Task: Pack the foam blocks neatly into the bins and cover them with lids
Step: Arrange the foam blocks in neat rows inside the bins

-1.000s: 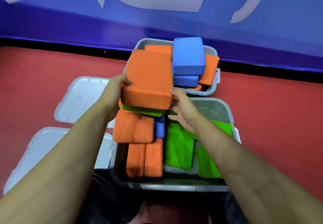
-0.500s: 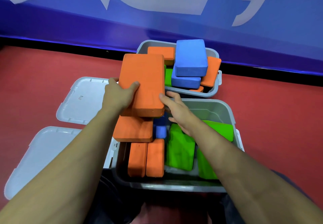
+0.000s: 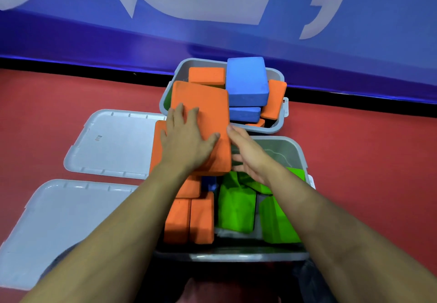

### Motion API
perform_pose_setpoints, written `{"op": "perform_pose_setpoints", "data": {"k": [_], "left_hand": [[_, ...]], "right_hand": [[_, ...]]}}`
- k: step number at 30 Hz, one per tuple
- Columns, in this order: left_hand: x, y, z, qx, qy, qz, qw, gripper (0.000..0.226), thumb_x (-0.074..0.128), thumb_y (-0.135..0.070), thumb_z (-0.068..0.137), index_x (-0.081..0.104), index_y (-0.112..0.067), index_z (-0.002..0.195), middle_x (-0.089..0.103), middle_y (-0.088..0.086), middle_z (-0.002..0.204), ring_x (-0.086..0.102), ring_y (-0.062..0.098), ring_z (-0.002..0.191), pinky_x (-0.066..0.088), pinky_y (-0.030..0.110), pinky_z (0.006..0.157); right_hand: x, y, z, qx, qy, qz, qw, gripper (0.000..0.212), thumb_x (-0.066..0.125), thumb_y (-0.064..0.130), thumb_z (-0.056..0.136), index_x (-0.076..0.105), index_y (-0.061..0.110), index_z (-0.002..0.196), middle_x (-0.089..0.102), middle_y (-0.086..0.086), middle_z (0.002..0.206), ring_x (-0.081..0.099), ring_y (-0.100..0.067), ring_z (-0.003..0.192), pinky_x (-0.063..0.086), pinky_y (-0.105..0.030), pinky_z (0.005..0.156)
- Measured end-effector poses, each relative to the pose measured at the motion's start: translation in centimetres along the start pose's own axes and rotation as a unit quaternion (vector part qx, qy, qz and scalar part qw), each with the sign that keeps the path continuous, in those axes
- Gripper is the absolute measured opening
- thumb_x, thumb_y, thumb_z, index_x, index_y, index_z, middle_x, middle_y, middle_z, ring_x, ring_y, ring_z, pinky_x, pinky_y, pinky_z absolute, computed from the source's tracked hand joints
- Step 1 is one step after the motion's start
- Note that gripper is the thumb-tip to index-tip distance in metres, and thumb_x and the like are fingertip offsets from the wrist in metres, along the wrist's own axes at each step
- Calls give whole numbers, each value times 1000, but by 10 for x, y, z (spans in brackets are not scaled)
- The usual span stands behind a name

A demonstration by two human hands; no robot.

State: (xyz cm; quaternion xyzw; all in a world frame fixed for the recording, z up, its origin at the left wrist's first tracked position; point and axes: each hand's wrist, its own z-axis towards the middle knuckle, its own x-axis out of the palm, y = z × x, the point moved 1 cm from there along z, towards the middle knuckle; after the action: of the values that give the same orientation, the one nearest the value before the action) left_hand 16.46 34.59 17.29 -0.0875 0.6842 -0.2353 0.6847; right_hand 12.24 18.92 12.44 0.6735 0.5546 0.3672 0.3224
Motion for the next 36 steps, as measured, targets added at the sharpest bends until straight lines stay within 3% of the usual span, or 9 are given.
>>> {"op": "perform_pose_setpoints", "data": {"k": [4,9,16,20,24,27,29,32,36], "left_hand": [[-3,6,7,-78,-51,-140,986,97,77,-45,83,21,-17,157,17,15,162,27,35,146,27,46,118],[-2,32,12,-269,86,-350,893,96,79,-59,75,35,-18,150,53,4,142,57,27,120,48,41,96],[-16,47,15,-264,73,-354,894,78,71,-62,81,49,-17,140,61,-1,123,62,21,98,46,30,67],[-36,70,15,-280,114,-343,889,87,75,-69,69,55,-16,135,68,1,121,69,21,98,53,33,73],[-44,78,8,-305,150,-360,869,64,75,-54,79,58,-16,129,69,-2,112,66,16,94,47,29,66],[-42,81,14,-293,93,-328,894,106,82,-53,70,28,-18,154,53,6,143,60,27,118,52,43,88],[-41,75,16,-244,35,-253,936,115,82,-54,72,12,-22,159,32,10,158,44,34,137,41,51,110],[-37,54,10,-136,-24,-95,986,107,73,-59,79,14,-20,159,17,12,164,19,33,151,22,52,121],[-22,29,0,-31,-48,42,997,91,65,-57,85,22,-22,157,5,10,167,1,32,154,5,56,123]], "right_hand": [[8,-10,11,7,-37,41,998,57,59,68,89,50,37,136,70,10,122,68,-21,113,54,-47,94],[21,-28,31,13,-23,94,995,95,77,79,64,53,29,141,72,5,124,70,-16,112,51,-43,105],[40,-24,34,-29,-17,53,998,89,70,82,65,55,35,140,71,8,124,69,-15,113,50,-43,107],[53,-22,25,-49,6,-3,999,60,61,73,84,56,40,134,70,11,124,67,-10,114,49,-37,108],[67,-29,22,-58,7,-55,997,81,58,85,69,52,43,138,67,15,126,64,-8,116,47,-37,109],[71,-29,24,-57,-10,-60,997,87,61,88,62,56,40,135,69,14,124,66,-9,114,48,-39,108],[70,-30,26,-55,-17,-56,997,88,63,88,61,58,38,133,70,13,122,67,-10,112,50,-39,107],[66,-32,27,-56,-8,-45,997,87,64,86,63,60,35,134,72,11,120,69,-11,111,51,-40,106],[55,-29,25,-43,-15,-49,998,102,60,95,57,58,34,138,71,11,124,68,-10,114,49,-40,108]]}}
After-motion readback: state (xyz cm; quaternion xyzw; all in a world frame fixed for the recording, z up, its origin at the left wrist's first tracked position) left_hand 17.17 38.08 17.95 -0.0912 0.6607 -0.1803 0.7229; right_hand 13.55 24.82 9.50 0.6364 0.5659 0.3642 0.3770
